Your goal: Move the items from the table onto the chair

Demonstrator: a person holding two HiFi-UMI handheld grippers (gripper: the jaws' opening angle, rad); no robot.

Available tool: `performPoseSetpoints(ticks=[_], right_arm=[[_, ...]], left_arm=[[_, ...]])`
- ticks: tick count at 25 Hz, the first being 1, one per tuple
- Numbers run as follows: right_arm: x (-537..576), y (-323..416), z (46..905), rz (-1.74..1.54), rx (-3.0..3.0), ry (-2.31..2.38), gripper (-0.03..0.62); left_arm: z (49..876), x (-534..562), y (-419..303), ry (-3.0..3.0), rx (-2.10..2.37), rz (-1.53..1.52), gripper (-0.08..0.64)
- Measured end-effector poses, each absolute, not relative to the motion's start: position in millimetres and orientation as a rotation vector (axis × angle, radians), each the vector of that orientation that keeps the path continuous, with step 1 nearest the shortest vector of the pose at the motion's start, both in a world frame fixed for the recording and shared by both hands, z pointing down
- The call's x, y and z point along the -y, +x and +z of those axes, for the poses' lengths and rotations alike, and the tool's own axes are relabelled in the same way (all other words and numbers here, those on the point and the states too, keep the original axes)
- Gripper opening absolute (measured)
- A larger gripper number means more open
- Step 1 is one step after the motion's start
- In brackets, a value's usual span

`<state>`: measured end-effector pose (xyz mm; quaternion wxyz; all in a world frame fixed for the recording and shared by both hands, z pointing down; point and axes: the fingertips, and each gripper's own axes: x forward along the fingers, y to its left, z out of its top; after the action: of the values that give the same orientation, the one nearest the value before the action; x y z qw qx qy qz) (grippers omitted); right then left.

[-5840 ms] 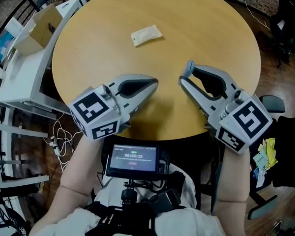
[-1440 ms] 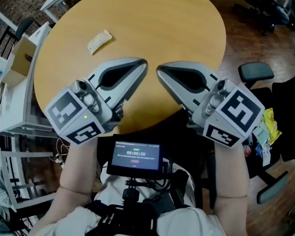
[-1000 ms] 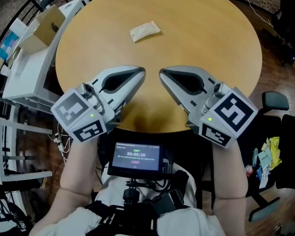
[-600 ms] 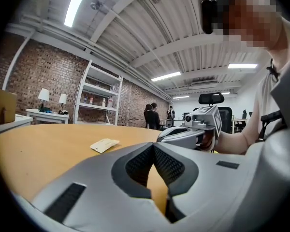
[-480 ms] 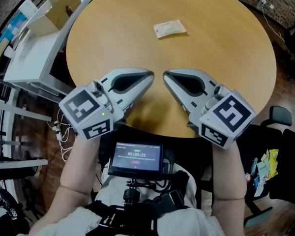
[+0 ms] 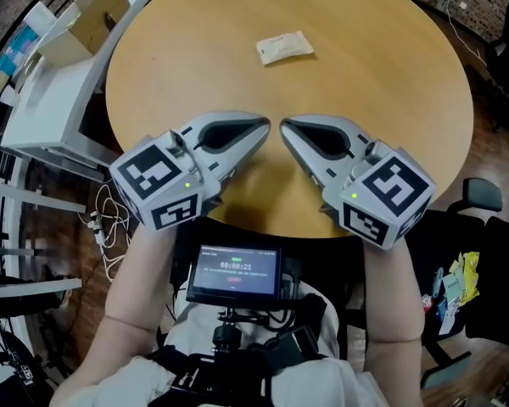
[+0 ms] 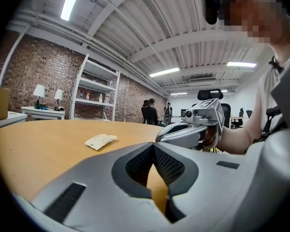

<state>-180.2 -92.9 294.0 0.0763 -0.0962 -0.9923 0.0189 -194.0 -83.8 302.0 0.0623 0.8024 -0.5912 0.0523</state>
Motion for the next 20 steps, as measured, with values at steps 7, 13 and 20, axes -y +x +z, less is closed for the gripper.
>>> performPoseSetpoints(ticks=[7,13,20], right_arm=[[94.5,-180.3,294.1,0.060,2.974,-0.273,0.000],[94.1,-180.4,295.2,0.064,2.971,-0.275,0.000],[94.2,-180.2,294.3,0.064,2.971,-0.275,0.000]], left_arm=[[302.8,85.9,-194.5,2.421,1.784,0.156,0.008],[303.7,85.9,-194.4,2.419,1.781,0.160,0.008],[302.3,85.8,-194.3,2.420,1.782,0.160,0.006]])
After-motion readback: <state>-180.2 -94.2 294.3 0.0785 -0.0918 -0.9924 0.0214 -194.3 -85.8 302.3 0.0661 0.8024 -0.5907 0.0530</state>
